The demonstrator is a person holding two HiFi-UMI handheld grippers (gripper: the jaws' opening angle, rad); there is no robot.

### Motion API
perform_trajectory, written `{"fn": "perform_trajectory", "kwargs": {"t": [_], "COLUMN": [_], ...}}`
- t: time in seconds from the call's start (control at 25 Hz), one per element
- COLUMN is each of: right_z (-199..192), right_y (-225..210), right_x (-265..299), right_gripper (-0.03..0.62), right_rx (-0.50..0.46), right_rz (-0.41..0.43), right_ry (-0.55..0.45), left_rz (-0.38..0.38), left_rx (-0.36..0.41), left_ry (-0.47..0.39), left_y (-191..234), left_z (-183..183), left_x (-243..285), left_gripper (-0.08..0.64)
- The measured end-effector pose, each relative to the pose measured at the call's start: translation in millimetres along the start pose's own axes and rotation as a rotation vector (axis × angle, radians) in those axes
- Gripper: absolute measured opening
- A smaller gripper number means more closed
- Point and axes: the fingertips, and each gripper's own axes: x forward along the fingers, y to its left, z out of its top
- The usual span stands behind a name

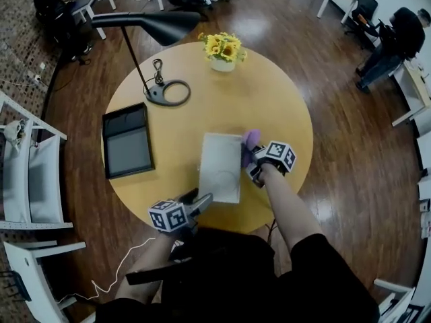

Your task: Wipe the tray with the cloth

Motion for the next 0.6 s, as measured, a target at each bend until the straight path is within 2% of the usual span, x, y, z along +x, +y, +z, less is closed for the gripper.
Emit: {"fn": "perform_trajectory", "kwargs": {"t": [0.12, 0.36, 0.6], "right_z": [-2.5, -34.7, -56.9], "right_y": [2.7, -4.6, -12.1], "right_x": [11.7, -2.6, -22.6], "right_gripper": [0.094, 0.094, 0.094], "right_rx": [-0.013, -0.04, -0.035], "right_rz": [0.023, 0.044, 0.069], "right_ry": [0.039, 0.132, 0.124], "left_rz": [-0.001, -0.007, -0.021], "left_rx": [0.05, 0.003, 0.016], "left_ry": [0.025, 0.038, 0.05], "left_y": [-6.0, 3.6, 7.8], "left_z": [-11.2, -9.3, -10.7], "left_x": [2.0, -0.1, 4.9], "left_gripper": [0.282, 0.281, 0.282]}}
